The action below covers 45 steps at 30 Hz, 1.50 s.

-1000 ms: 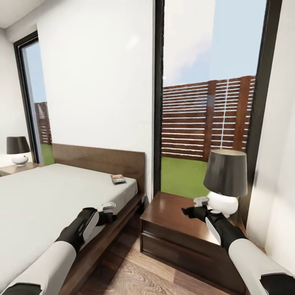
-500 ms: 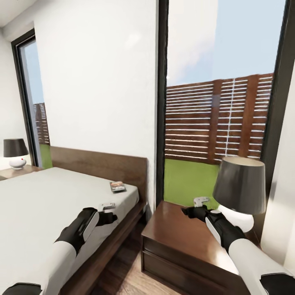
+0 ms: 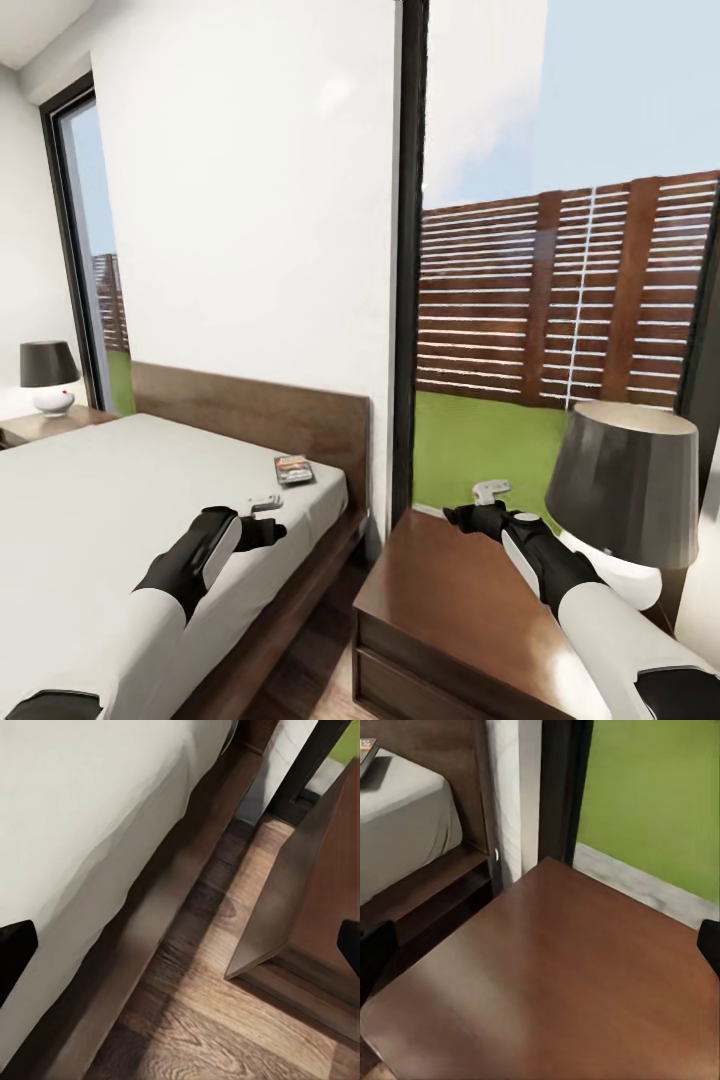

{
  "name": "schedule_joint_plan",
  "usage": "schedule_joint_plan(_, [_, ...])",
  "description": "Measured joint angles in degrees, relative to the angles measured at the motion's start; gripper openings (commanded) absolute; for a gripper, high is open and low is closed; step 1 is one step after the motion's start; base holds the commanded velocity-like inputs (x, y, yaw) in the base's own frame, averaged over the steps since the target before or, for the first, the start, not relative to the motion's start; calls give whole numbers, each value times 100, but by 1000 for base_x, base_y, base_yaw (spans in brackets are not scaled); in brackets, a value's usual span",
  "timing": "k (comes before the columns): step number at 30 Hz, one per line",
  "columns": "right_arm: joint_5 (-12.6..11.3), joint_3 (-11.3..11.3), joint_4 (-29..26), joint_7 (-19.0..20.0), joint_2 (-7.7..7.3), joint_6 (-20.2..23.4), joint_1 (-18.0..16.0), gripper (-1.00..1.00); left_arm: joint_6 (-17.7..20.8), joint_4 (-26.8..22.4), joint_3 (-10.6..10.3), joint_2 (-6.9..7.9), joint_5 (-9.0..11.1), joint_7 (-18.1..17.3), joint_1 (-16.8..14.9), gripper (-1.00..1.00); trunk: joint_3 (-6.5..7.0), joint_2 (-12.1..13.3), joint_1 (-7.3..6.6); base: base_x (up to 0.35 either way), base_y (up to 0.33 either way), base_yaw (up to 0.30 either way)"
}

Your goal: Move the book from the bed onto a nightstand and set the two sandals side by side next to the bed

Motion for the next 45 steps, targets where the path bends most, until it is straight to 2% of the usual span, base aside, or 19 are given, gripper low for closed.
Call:
schedule_joint_plan(26, [0,0,0,1,0,-7,0,100,-7,0,8,0,15,0,2,100,467,1043,-571,1,0,0])
schedule_joint_plan(34, [0,8,0,-2,9,1,0,100,-270,115,11,1,46,9,1,100,610,1364,-747,0,0,0])
schedule_joint_plan(45, [2,9,-6,-1,19,6,0,100,-272,159,10,1,39,9,0,100,808,1805,-988,0,0,0])
